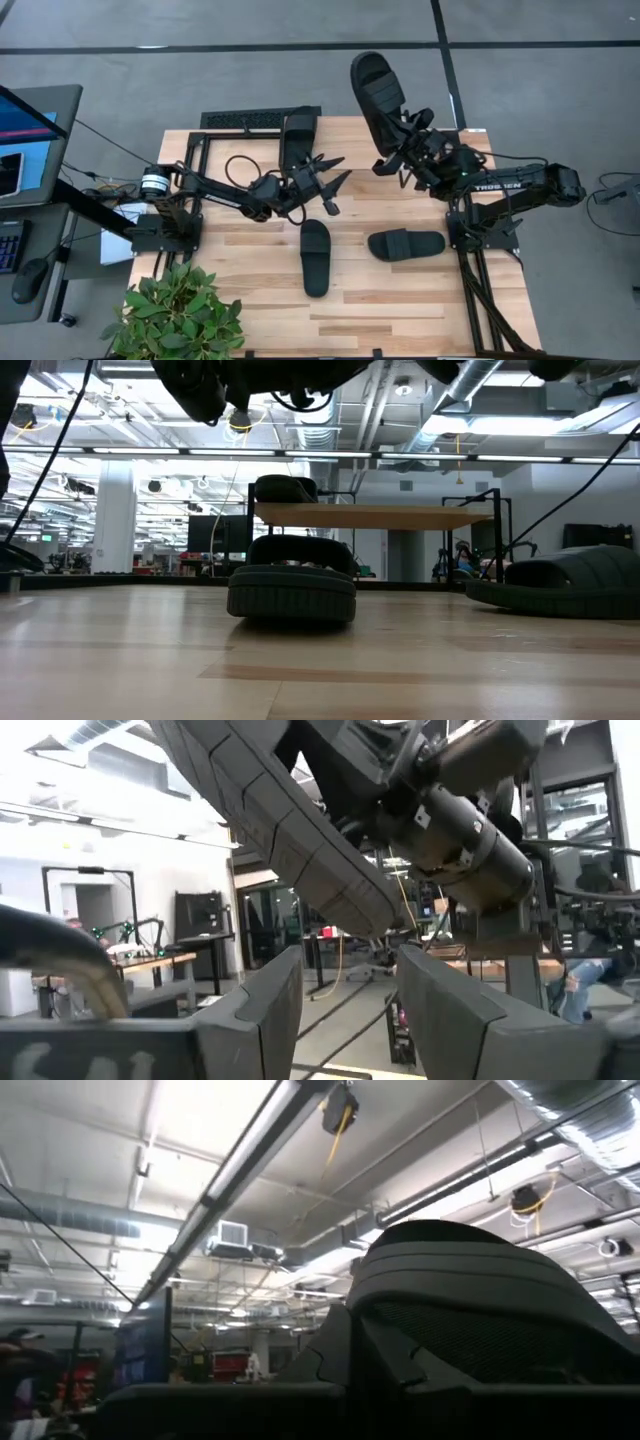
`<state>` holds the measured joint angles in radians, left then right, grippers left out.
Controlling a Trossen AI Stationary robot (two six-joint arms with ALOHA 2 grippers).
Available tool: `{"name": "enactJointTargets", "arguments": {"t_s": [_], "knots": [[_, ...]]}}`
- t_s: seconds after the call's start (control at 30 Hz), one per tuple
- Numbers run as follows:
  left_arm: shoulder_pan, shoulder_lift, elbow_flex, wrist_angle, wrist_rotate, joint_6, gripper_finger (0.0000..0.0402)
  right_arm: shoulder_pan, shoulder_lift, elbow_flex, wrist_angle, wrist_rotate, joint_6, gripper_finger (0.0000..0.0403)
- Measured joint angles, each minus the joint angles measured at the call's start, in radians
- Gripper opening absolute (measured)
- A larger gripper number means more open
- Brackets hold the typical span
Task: Pick and place slides into the shelf
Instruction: Put the black slide on the shelf
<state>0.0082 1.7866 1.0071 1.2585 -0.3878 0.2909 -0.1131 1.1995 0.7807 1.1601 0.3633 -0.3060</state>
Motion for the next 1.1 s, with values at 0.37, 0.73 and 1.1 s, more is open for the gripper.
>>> {"name": "enactJointTargets", "arguments": {"t_s": [0.37,0.73,1.1], "knots": [[-0.001,0.000,0.006,-0.044,0.087,-0.015,0.0153,0.000,0.066,0.017,0.058,-0.154,-0.008,0.0000],[-0.001,0.000,0.005,-0.070,0.024,0.023,0.0153,0.044,0.279,0.187,0.097,-0.188,-0.152,0.0000],[-0.008,-0.001,0.005,-0.108,0.016,0.034,0.0153,0.070,0.280,0.190,0.046,-0.188,-0.219,0.0000]]}}
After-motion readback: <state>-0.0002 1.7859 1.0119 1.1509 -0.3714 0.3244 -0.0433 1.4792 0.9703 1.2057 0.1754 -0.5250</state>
